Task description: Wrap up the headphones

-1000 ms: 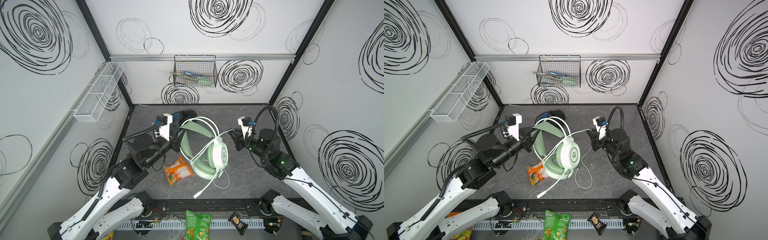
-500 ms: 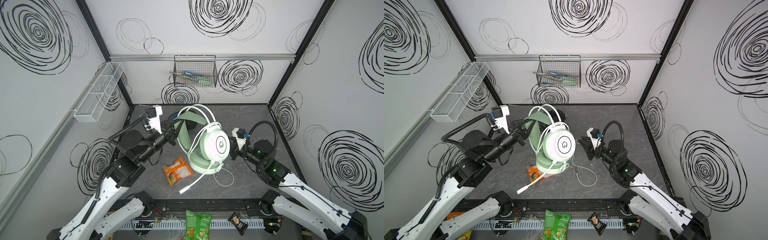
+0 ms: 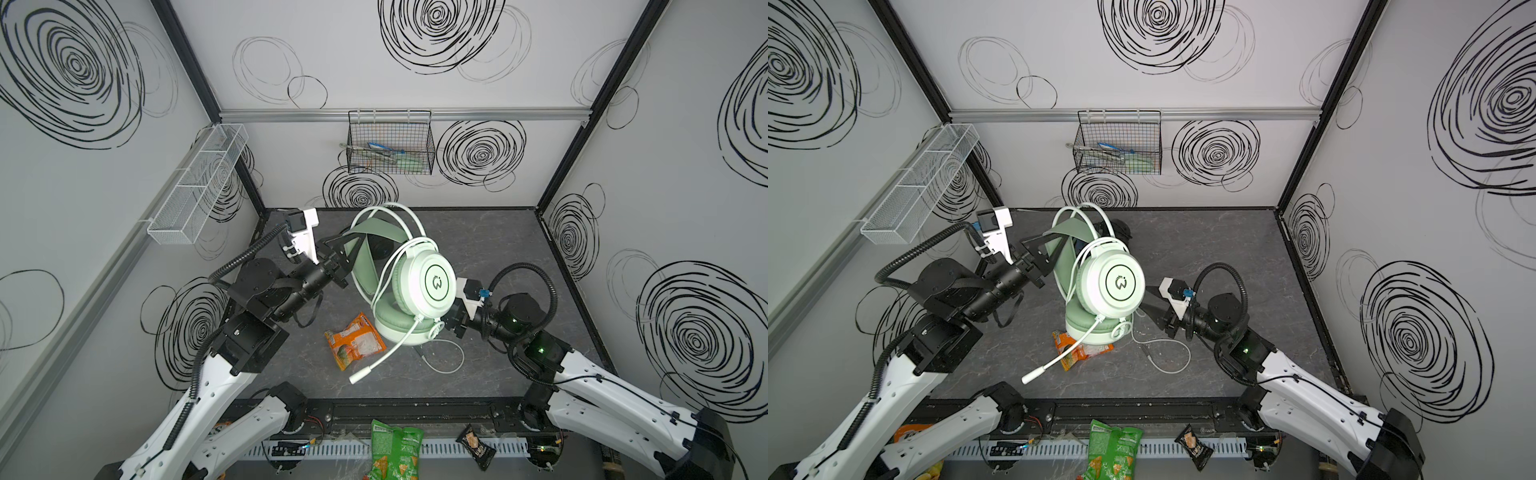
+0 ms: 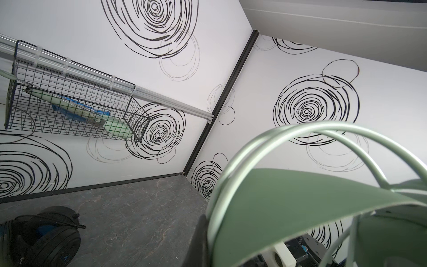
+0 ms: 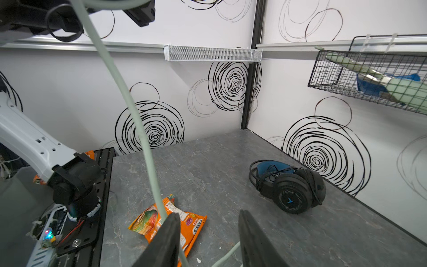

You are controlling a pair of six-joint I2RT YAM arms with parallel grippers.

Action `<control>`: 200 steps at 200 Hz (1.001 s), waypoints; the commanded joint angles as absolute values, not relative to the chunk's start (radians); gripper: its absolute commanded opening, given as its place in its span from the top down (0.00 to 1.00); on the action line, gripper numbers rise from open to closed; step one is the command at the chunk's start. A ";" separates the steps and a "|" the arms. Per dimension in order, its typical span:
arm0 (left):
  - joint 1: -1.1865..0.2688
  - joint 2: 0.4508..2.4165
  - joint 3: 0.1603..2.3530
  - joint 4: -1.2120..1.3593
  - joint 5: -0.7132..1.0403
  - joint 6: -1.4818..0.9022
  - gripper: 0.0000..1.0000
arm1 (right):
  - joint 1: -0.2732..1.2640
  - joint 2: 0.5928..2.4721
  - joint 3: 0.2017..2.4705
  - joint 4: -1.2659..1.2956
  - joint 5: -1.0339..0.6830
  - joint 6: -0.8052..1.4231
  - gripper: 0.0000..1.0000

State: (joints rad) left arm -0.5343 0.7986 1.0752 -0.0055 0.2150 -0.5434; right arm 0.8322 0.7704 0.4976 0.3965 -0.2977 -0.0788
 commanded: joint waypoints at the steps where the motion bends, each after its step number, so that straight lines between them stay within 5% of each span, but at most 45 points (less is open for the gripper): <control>1: -0.520 0.790 1.120 0.090 0.222 -0.598 1.00 | 0.837 0.713 0.481 0.370 -0.247 -0.076 0.50; 132: -0.504 0.793 1.135 0.087 0.241 -0.612 1.00 | 0.838 0.691 0.386 0.408 -0.274 -0.051 0.44; 200: -0.499 0.793 1.134 0.100 0.249 -0.624 1.00 | 0.838 0.796 0.385 0.506 -0.272 -0.033 0.49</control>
State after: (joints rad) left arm -0.5083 0.8082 1.0885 -0.0051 0.2424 -0.5671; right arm 0.8322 0.7696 0.3893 0.4221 -0.2634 -0.0467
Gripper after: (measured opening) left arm 0.089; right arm 0.526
